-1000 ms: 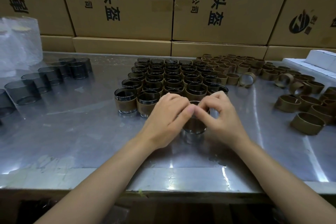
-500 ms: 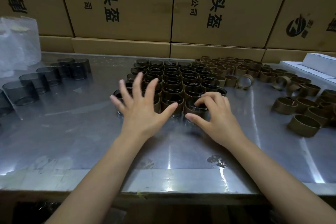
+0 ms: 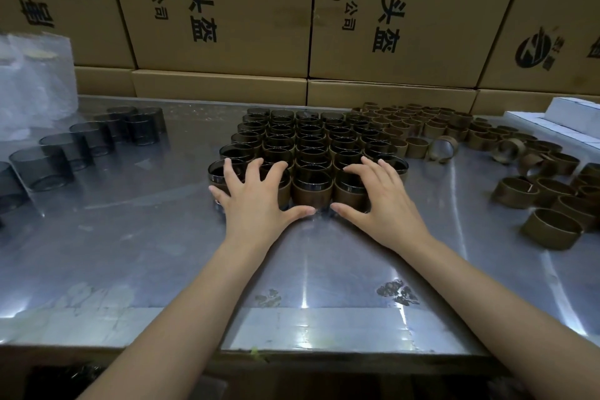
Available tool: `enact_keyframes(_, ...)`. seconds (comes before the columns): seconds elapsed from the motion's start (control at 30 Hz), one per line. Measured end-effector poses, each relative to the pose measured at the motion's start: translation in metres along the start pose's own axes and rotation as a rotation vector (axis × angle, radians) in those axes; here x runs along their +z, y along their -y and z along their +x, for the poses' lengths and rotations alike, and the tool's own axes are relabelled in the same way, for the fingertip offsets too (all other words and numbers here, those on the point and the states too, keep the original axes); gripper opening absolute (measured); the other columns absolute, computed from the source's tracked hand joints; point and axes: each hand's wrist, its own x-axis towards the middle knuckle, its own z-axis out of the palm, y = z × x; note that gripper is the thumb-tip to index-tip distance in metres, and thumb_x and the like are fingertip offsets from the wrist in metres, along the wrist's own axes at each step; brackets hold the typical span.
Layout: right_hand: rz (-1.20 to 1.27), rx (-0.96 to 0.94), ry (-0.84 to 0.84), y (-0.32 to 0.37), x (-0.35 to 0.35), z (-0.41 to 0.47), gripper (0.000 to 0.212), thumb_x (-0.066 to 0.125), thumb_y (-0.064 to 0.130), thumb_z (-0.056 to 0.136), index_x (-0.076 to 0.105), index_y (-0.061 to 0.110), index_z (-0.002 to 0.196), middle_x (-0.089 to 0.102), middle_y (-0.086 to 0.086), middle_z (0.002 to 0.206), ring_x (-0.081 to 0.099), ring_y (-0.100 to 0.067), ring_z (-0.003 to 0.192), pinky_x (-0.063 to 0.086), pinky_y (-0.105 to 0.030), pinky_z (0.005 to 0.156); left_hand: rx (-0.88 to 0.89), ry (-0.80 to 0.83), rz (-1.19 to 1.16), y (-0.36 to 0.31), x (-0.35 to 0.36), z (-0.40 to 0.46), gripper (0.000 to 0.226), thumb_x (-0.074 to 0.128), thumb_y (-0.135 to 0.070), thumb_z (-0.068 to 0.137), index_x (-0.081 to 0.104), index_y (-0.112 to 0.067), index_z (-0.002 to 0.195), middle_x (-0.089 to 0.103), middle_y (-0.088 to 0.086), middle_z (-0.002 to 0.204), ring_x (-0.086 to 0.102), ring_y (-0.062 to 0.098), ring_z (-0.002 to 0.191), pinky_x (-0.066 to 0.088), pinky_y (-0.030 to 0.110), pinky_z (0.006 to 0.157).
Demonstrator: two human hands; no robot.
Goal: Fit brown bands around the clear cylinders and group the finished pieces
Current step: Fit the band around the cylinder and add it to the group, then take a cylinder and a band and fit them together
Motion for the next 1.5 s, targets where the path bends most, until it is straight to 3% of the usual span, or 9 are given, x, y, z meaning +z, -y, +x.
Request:
enact_keyframes(0.53,0.064,-0.030,0.020,-0.012,0.004,0.016,0.075,0.065,0.058,0.078,0.033,0.036,0.142,0.022,0.005,0.157,0.002,-0.015,0.147,0.022,-0.043,0.114,0.036,-0.032,-0.007,0.002,0.007,0.008,0.090,0.062,-0.075,0.066,0.031,-0.040,0.143,0.024,0.000,0.155,-0.002,0.035,0.145,0.003,0.071,0.107)
enact_keyframes(0.63,0.080,-0.044,0.024,-0.012,0.003,0.014,0.079,0.063,0.061,0.078,0.028,0.036,0.145,0.019,0.006,0.158,0.000,-0.013,0.147,0.020,-0.042,0.114,0.048,-0.044,0.015,0.002,0.008,0.007,0.087,0.051,-0.079,0.071,0.028,-0.039,0.144,0.023,-0.003,0.156,-0.003,0.033,0.146,-0.005,0.068,0.108)
enact_keyframes(0.7,0.092,-0.067,-0.009,-0.011,0.003,0.013,0.079,0.062,0.061,0.079,0.028,0.033,0.145,0.019,0.004,0.158,0.003,-0.013,0.147,0.017,-0.038,0.114,0.048,-0.071,-0.027,0.002,0.006,0.007,0.081,0.031,-0.080,0.078,0.032,-0.034,0.144,0.027,-0.005,0.154,0.001,0.028,0.146,-0.010,0.062,0.110)
enact_keyframes(0.77,0.067,-0.116,-0.092,-0.009,0.003,0.011,0.073,0.059,0.059,0.083,0.032,0.027,0.144,0.026,0.000,0.153,0.012,-0.013,0.142,0.016,-0.031,0.111,0.037,-0.139,-0.163,0.003,0.002,0.008,0.074,0.016,-0.075,0.087,0.042,-0.029,0.139,0.037,-0.007,0.149,0.009,0.023,0.146,-0.012,0.058,0.111)
enact_keyframes(0.9,0.038,-0.164,-0.219,-0.005,0.001,0.007,0.056,0.050,0.049,0.088,0.043,0.017,0.133,0.041,-0.003,0.134,0.027,-0.014,0.125,0.022,-0.024,0.101,-0.025,-0.426,-0.366,0.025,-0.011,0.020,0.049,0.019,-0.047,0.098,0.056,-0.024,0.121,0.055,-0.006,0.128,0.039,0.016,0.132,-0.002,0.053,0.114)
enact_keyframes(1.03,0.054,-0.140,-0.198,-0.005,0.000,0.009,0.043,0.044,0.044,0.091,0.051,0.017,0.124,0.047,0.003,0.122,0.033,-0.013,0.119,0.023,-0.018,0.093,-0.069,-0.572,-0.270,0.078,-0.025,0.043,0.035,0.029,-0.027,0.101,0.057,-0.009,0.112,0.058,0.008,0.114,0.050,0.025,0.112,0.019,0.049,0.112)
enact_keyframes(1.17,0.020,-0.141,-0.156,-0.009,0.002,0.013,0.029,0.046,0.039,0.097,0.058,0.019,0.114,0.052,0.010,0.110,0.035,-0.008,0.115,0.026,-0.019,0.085,-0.029,-0.409,0.038,0.133,-0.028,0.069,0.027,0.043,-0.016,0.097,0.058,-0.002,0.114,0.057,0.016,0.118,0.050,0.032,0.112,0.032,0.052,0.105)
enact_keyframes(1.37,0.032,-0.135,-0.170,-0.011,0.007,0.018,0.039,0.036,0.050,0.092,0.059,0.024,0.109,0.048,0.018,0.104,0.029,0.001,0.111,0.030,-0.025,0.083,-0.080,-0.068,0.453,0.169,-0.027,0.104,0.042,0.043,-0.021,0.096,0.049,-0.008,0.135,0.032,0.013,0.152,0.023,0.031,0.142,0.014,0.048,0.115)
enact_keyframes(1.5,0.063,-0.130,-0.193,-0.011,0.008,0.021,0.040,0.028,0.059,0.088,0.056,0.032,0.102,0.049,0.023,0.099,0.030,0.003,0.108,0.029,-0.024,0.079,-0.248,0.095,0.506,0.180,-0.030,0.126,0.050,0.038,-0.033,0.099,0.039,-0.010,0.143,0.011,0.010,0.160,0.005,0.030,0.147,0.009,0.045,0.118)
